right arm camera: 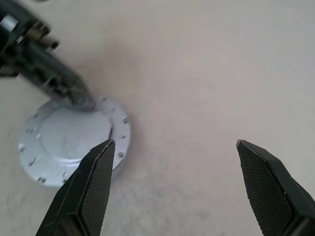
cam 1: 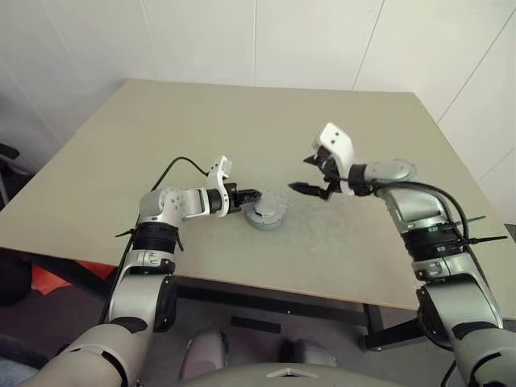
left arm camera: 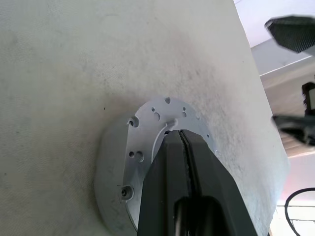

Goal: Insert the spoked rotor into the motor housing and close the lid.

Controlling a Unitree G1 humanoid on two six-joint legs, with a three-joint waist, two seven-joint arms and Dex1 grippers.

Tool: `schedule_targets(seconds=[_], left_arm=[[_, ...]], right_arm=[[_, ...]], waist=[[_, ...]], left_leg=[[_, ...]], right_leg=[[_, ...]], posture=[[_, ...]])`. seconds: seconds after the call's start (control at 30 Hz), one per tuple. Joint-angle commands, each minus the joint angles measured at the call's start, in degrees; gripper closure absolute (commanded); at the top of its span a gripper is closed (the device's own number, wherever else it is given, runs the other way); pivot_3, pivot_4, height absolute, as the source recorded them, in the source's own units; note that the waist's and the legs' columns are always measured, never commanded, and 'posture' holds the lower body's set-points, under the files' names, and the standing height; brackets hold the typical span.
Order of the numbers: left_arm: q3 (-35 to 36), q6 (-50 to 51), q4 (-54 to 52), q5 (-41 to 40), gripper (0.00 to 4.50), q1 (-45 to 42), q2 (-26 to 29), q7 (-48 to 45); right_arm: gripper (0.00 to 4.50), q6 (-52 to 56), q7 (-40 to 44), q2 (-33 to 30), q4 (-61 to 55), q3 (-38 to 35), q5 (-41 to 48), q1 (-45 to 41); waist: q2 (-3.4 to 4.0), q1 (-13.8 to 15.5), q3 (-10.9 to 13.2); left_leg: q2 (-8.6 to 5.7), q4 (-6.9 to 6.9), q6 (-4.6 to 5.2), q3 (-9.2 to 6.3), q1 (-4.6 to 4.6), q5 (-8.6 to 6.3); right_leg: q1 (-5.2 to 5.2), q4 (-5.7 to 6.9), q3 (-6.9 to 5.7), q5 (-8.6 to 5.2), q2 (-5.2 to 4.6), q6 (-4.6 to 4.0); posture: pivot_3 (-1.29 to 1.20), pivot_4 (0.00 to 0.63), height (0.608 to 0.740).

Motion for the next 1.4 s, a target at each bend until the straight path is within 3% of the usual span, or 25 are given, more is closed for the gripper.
schedule_targets(seconds=[0.03,0.23,0.43,0.93,1.03,1.4], left_arm=[[-1.3,1.6,1.8,1.3,4.50,1.2,0.5,0.5],[-1.5,0.8,1.4,1.7,4.50,1.3,1.1,0.0],[-1.4,-0.1,1.0,2.0,4.50,1.8,1.5,0.0],[-0.9,-2.0,1.1,2.7,4.50,1.9,2.2,0.2],[-0.6,-2.1,0.9,2.8,4.50,2.1,2.5,0.3],[-0.3,-3.1,1.4,3.1,4.50,2.2,3.0,0.5]], right_arm=[[0.03,7.8,-4.4,1.5,5.7,-6.4,4.1,-3.4],[0.03,28.6,-8.8,3.3,14.7,-14.3,10.8,-5.7],[0.03,42.7,-8.0,3.3,13.7,-15.9,16.3,-4.8],[0.03,48.1,-18.5,16.5,11.3,-21.7,20.0,-0.2],[0.03,49.0,-19.6,17.9,10.1,-22.7,20.8,-0.4],[0.03,49.5,-22.8,21.2,11.1,-26.6,23.6,-2.4]], waist=[[0.00,0.0,0.0],[0.01,0.0,0.0],[0.07,0.2,0.0],[0.06,0.9,0.0],[0.06,0.8,0.0],[0.07,0.9,0.0]], left_leg=[[0.00,0.03,-0.02,0.00,0.02,-0.01],[0.01,0.08,-0.07,-0.01,-0.01,0.03],[0.05,0.15,-0.20,0.01,-0.04,0.10],[0.08,0.04,-0.56,0.01,0.19,0.29],[0.07,-0.13,-0.68,0.02,0.48,0.35],[0.05,-0.31,-0.80,0.02,0.47,0.43]], right_leg=[[0.02,0.02,0.00,0.00,0.00,0.00],[-0.06,0.22,0.00,-0.01,0.00,-0.03],[-0.17,0.44,0.01,-0.03,0.00,-0.07],[-0.09,0.49,0.01,-0.05,0.01,-0.04],[0.03,0.49,0.06,-0.28,0.02,0.34],[-0.05,0.48,0.08,-0.18,0.04,0.10]], posture=[[0.00,0.000,0.740],[0.00,0.000,0.740],[0.00,0.000,0.740],[0.00,0.000,0.740],[0.00,0.000,0.740],[0.00,0.000,0.740]])
